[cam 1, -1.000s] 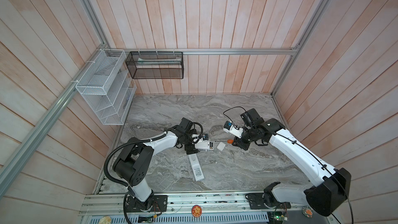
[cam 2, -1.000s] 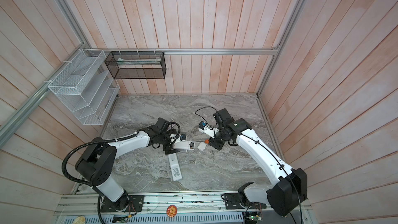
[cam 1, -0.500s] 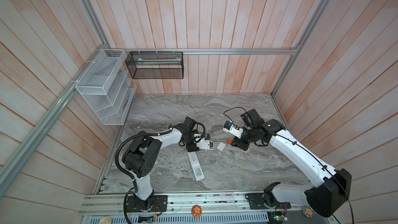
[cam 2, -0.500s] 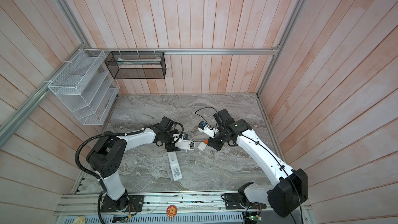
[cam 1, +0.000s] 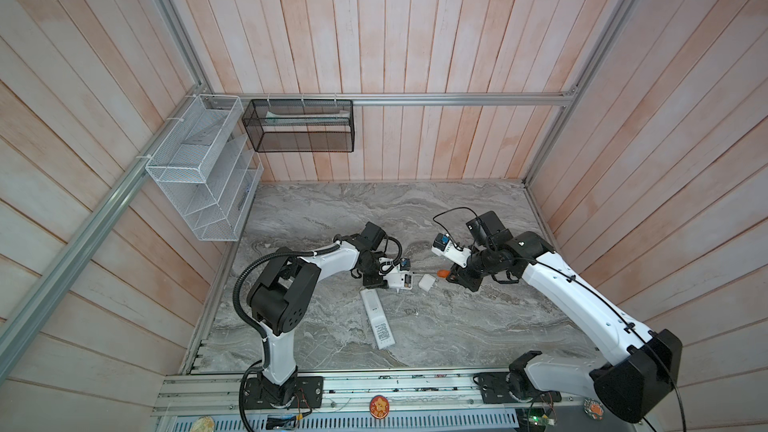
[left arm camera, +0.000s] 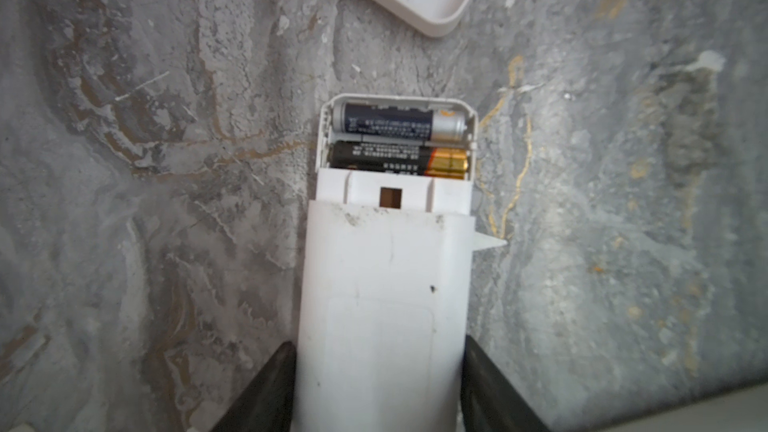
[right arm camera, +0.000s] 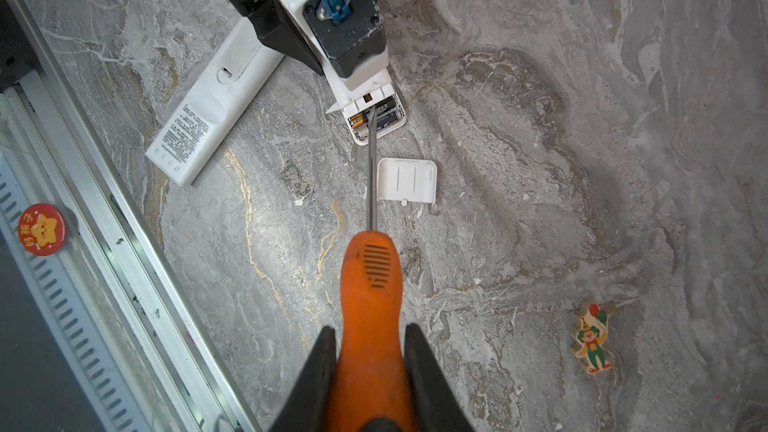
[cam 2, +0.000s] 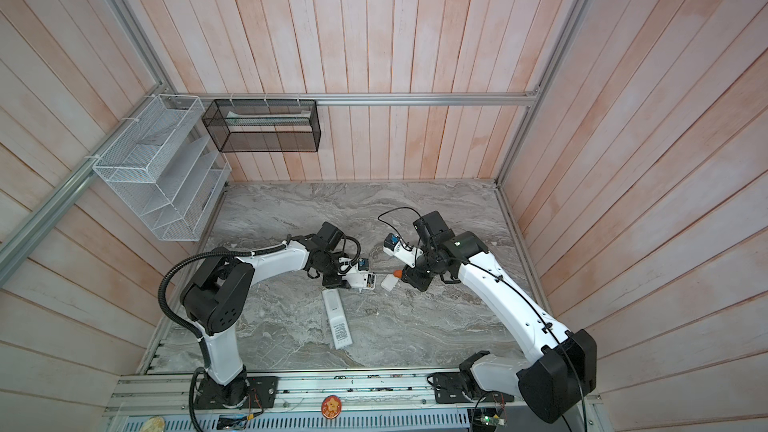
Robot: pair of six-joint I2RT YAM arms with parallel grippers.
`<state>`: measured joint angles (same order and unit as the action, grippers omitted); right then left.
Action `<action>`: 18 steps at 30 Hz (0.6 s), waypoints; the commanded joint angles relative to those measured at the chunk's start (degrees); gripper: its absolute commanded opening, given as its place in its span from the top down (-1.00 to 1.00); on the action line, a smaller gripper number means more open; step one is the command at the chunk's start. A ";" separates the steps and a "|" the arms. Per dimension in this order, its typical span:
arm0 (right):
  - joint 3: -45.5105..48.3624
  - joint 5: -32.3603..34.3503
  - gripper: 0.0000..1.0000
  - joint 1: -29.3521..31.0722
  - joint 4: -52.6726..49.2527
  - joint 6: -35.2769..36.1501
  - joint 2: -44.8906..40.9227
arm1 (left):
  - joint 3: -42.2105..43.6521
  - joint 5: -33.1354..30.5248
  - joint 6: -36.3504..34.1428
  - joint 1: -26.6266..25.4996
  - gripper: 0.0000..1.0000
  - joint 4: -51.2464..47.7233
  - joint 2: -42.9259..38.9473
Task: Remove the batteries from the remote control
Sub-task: 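Bring the screwdriver tip to the battery farthest from the robot with the right gripper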
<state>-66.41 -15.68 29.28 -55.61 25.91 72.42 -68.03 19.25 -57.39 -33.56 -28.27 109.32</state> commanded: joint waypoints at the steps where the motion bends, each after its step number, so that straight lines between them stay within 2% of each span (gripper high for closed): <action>1: 0.58 -0.49 1.00 -0.46 -1.60 0.19 0.82 | 0.83 0.07 -1.13 -0.18 -0.14 -2.38 0.65; 5: 0.65 -0.16 1.00 -0.59 -1.68 0.44 2.11 | 1.73 0.53 -1.15 0.08 0.04 -1.92 0.06; 10: -0.10 0.02 1.00 -0.56 -1.75 1.08 4.08 | 2.08 1.05 -1.13 0.08 0.15 -1.63 -0.07; 18: 0.77 0.20 1.00 -0.40 -0.25 1.86 6.49 | 3.43 0.53 -1.41 0.00 0.17 0.22 -1.43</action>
<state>-66.26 -15.46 28.99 -55.94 27.03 78.43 -66.43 19.90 -57.47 -33.43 -26.74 108.49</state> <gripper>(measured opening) 0.260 0.554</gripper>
